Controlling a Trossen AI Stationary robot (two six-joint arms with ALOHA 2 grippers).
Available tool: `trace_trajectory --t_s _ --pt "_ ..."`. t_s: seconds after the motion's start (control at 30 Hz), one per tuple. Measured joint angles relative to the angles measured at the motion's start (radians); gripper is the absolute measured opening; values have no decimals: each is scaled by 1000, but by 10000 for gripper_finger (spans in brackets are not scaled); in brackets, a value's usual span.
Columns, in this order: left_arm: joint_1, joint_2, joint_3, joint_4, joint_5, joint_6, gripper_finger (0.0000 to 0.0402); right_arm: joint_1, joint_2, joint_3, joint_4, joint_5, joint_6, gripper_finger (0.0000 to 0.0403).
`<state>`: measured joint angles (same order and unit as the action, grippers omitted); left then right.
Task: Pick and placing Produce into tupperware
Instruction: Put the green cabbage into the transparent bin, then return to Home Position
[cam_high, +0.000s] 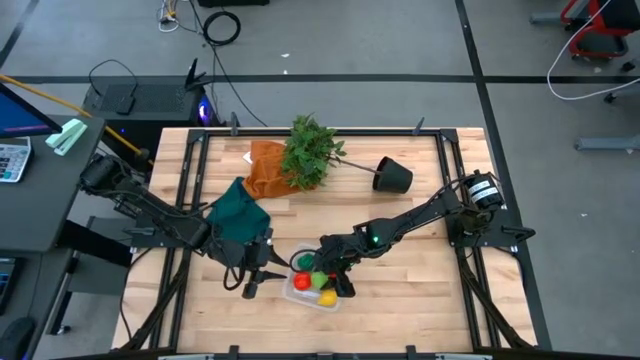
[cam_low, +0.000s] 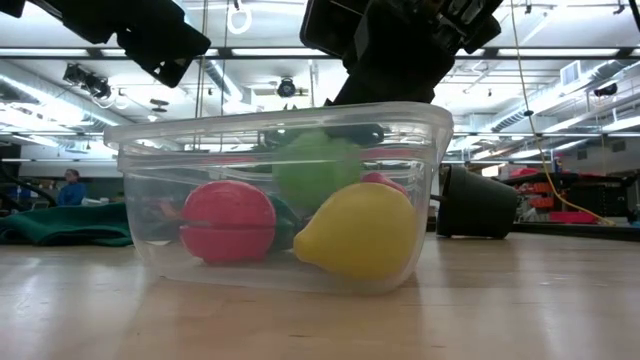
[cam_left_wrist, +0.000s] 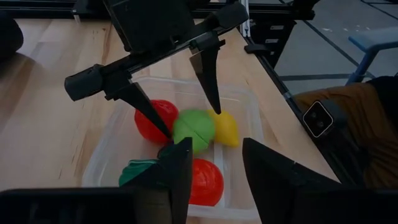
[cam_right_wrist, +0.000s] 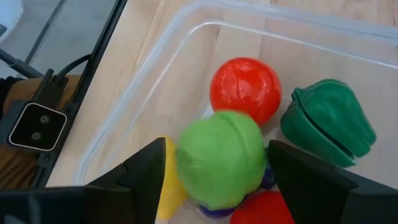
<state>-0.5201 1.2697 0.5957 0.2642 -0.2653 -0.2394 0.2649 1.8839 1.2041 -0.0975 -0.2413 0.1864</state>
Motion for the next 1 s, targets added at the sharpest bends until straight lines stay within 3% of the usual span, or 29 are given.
trace_trajectory --t_s 0.27,0.47,0.63,0.9,1.0 --pt "0 0 0 0 -2 0 138 0 0 0 0 2 -7 274" --pt "0 0 0 0 -43 24 141 0 -31 -1 -33 60 -54 259" --pt "0 0 0 -2 -88 63 136 -19 -113 -1 -113 106 -117 196" --pt "0 0 0 -5 -108 76 116 -98 -317 -46 -228 114 -226 18" --pt "0 0 0 -6 -108 76 111 -141 -428 -127 -228 123 -213 16"
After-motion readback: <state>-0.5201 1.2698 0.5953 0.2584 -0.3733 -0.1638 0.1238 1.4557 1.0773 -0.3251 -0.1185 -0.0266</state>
